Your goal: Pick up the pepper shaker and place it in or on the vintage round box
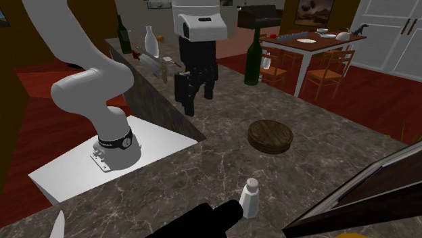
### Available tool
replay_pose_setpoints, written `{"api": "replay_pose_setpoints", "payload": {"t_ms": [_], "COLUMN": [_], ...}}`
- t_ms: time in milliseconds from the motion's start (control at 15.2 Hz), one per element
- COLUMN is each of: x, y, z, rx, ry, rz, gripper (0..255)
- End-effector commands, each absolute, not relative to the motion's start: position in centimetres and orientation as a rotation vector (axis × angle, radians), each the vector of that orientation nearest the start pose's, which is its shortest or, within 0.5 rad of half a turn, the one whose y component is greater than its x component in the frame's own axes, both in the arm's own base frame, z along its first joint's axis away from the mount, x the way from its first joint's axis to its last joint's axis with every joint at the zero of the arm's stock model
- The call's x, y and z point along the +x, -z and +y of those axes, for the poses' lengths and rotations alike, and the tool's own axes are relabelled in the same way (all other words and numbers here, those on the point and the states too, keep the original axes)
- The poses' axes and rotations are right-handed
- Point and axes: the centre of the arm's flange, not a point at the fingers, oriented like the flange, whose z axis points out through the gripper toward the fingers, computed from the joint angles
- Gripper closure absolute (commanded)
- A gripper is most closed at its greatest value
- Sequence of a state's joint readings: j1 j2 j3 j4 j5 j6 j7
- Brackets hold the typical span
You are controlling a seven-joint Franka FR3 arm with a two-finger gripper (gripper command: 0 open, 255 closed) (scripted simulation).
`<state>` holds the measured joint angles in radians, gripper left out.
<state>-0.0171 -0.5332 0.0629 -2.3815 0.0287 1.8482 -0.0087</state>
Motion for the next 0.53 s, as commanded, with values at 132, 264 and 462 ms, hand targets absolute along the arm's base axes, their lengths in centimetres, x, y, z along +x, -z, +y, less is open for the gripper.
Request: {"api": "replay_pose_setpoints", "payload": {"t_ms": [132,264,462], "x": [42.9,44.9,48.0], "y": [-48.5,-47.0,-44.6], "z": [1.4,1.1,0.6], "rx": [-3.167,-3.177,-3.192], "ry": [0.012,0.017,0.024], "rz": [-0.108,-0.132,-0.168], "gripper": [0,0,0]}}
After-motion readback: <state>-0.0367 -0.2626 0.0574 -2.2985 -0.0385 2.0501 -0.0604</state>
